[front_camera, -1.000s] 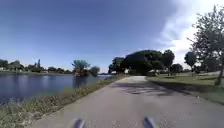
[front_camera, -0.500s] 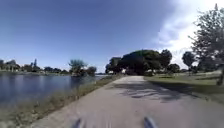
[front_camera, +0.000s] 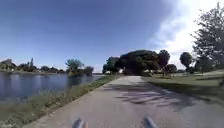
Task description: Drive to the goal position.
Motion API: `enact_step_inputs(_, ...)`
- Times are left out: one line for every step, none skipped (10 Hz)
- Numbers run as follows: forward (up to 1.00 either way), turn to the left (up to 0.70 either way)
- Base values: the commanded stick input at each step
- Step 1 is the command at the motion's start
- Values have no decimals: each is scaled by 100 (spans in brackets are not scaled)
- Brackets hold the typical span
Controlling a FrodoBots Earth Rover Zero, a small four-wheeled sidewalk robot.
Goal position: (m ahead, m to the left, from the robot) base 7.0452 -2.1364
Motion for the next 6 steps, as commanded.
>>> enact_step_inputs(85, 0)
enact_step_inputs(85, 0)
enact_step_inputs(85, 0)
enact_step_inputs(85, 0)
enact_step_inputs(85, 0)
enact_step_inputs(85, 0)
